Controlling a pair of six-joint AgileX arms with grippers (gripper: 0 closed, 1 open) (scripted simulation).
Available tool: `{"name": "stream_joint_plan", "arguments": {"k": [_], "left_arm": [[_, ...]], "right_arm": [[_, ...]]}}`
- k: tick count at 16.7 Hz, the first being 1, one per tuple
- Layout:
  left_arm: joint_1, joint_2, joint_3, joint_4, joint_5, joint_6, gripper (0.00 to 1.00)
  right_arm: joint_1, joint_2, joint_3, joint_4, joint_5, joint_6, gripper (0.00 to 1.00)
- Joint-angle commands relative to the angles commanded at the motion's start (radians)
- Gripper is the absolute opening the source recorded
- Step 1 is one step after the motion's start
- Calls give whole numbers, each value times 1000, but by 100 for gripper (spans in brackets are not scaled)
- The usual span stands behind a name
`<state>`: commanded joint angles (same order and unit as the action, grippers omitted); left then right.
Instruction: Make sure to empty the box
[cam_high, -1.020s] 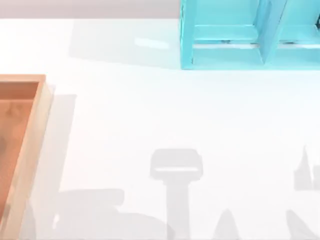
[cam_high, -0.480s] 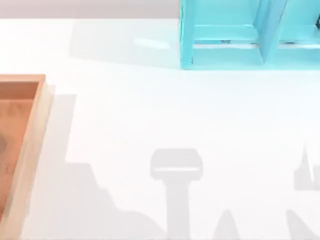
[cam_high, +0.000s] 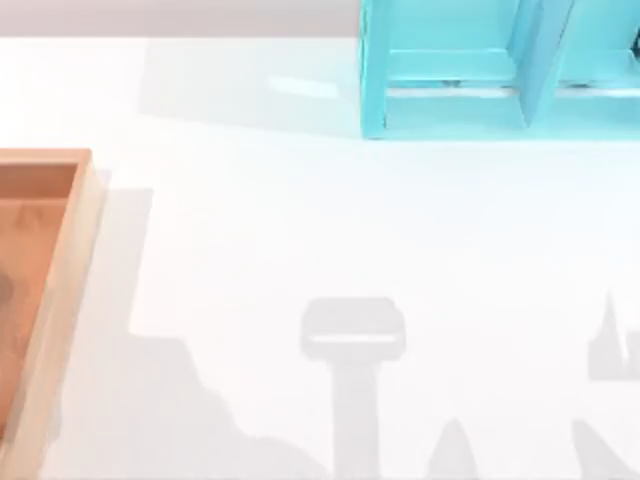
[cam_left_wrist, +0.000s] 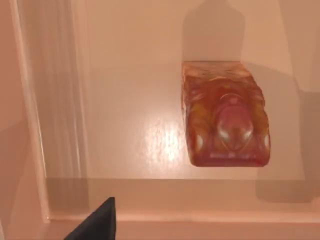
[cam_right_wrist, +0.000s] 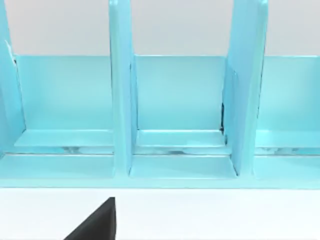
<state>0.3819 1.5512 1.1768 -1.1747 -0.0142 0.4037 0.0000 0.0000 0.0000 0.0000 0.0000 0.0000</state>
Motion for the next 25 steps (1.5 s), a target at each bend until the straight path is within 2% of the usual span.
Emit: {"name": "stream_joint_plan", "arguments": {"k": [4,9,15,25], "left_arm": [[4,3,-115,124,0,2,100],[10,141,-219,352,1,12,100],[13,179,-229,392,0,15,100],[13,179,-229,392,0,15,25]], "right_arm": [[0,0,0,0,0,0,100],[0,0,0,0,0,0,100],[0,0,0,0,0,0,100],[0,0,0,0,0,0,100]]}}
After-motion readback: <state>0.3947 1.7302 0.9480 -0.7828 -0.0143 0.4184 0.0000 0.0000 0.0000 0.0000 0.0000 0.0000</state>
